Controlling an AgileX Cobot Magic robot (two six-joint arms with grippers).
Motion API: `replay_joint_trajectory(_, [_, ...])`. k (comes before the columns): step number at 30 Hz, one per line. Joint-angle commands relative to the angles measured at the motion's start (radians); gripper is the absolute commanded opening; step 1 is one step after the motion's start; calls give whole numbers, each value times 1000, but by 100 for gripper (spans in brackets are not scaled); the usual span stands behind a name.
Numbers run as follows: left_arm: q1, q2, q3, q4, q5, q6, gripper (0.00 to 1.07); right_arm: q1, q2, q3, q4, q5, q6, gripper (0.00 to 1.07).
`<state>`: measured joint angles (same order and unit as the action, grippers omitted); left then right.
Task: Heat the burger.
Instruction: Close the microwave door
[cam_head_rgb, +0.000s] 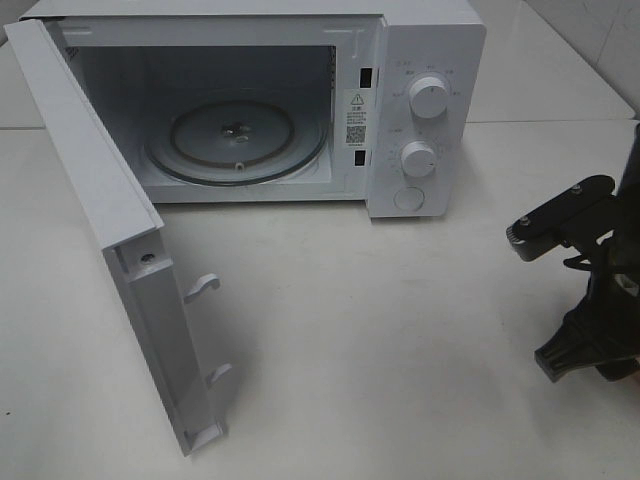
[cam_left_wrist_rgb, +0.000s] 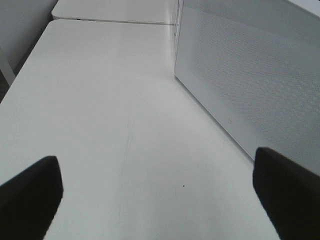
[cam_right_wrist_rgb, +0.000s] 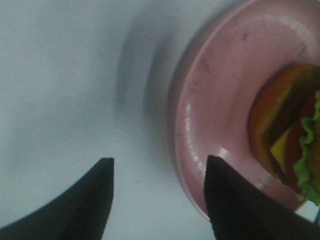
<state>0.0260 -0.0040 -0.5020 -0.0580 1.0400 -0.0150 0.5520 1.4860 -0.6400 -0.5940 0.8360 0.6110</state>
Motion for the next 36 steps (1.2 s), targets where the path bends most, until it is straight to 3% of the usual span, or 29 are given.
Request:
replay_joint_trajectory(1, [1, -21, 3, -1, -4, -5, 98, -2, -55, -4, 99, -21, -149, 58])
replay_joint_trajectory(7, [1, -21, 3, -1, -4, -5, 98, -2, -222, -4, 390, -81, -451, 83])
replay_joint_trajectory(10, [1, -21, 3, -1, -4, -5, 98, -2, -275, -4, 455, -64, -507, 86])
replay_joint_trajectory(22, [1, -21, 3, -1, -4, -5, 98, -2, -474, -4, 475, 81, -509, 82])
replay_joint_trajectory(36, [1, -21, 3, -1, -4, -5, 98, -4, -929, -2, 471, 299, -513, 77])
